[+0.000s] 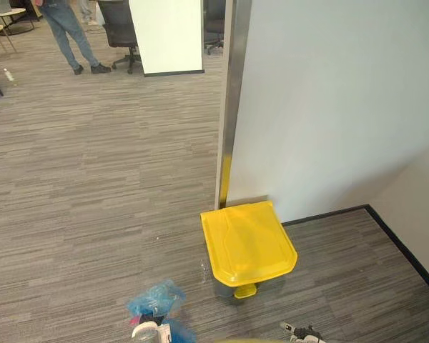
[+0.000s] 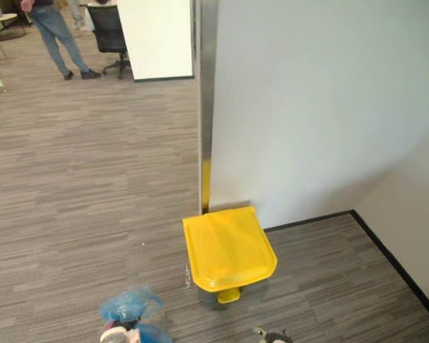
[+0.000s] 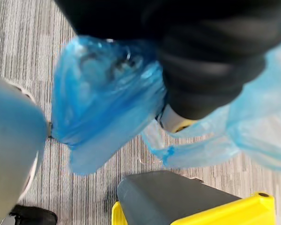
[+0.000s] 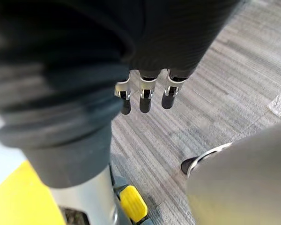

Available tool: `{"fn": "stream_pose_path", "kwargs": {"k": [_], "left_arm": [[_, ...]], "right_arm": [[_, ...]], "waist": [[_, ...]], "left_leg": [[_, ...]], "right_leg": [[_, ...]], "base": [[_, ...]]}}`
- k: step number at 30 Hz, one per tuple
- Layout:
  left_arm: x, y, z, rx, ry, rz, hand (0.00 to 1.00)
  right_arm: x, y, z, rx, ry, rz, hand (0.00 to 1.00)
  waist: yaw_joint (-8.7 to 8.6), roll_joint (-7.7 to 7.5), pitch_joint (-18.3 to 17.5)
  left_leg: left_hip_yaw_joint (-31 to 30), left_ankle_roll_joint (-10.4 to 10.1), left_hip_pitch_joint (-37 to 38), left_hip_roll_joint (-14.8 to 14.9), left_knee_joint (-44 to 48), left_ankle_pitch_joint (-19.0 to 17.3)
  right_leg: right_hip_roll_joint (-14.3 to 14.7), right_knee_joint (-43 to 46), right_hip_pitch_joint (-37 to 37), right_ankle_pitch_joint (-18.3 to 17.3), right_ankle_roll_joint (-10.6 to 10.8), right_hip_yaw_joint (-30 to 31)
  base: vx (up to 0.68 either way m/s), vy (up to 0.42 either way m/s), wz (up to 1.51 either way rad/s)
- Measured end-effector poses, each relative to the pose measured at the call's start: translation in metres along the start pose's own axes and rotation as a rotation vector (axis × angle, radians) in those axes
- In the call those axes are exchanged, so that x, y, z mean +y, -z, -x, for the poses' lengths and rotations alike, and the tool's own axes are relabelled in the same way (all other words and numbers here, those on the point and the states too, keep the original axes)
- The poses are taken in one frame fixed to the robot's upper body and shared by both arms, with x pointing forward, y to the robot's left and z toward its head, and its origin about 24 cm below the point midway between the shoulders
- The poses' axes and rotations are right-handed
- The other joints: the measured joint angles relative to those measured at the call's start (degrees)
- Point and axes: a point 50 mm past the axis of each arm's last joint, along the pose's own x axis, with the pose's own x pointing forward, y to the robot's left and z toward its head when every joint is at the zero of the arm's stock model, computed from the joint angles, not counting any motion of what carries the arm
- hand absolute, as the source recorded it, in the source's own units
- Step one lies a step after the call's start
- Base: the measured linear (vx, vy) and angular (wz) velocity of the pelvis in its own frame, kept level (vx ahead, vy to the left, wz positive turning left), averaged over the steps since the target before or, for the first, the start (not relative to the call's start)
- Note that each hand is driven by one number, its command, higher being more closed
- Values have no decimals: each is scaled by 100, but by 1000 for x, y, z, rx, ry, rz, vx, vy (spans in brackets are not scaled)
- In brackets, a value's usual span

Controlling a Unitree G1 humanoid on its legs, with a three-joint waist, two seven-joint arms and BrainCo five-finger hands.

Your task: Gather rubbish on tea table into small bin, then transfer packed bag to large trash can.

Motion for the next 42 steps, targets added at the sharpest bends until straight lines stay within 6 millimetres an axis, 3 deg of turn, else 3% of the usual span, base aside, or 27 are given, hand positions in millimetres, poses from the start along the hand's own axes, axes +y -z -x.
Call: {"fn": "stream_pose_path", "kwargs": {"k": [11, 17, 18, 42], "left_arm": [[7, 5, -1, 23, -13, -22, 100], [12, 8, -2, 35, -19, -52, 100], [10, 11, -1, 40, -5, -97, 100], [11, 17, 1, 61, -33, 40, 100]], "right_arm": [[-5, 1, -3, 30, 7, 14, 0], [-7, 1, -4, 25, 12, 42, 0], [-21, -1, -7, 24, 45, 66, 0], [-25, -1, -7, 32, 40, -33, 0]], "waist": [[1, 19, 119], [-11, -43, 161], [-125, 67, 132], [-152, 183, 215]], "left_leg": [[-131, 110, 192, -45, 56, -115], [-172, 115, 224, -87, 9, -132], [-471, 92, 286, -100, 3, -147], [-143, 55, 263, 27, 96, -169]], "right_leg": [[5, -201, 278, 46, -60, 192], [-21, -286, 272, 63, -27, 239], [-4, -468, 390, 133, 45, 288], [67, -354, 263, 181, 35, 522]], "base": [[83, 6, -3], [-84, 5, -1], [-43, -3, -3], [-19, -22, -5]]}}
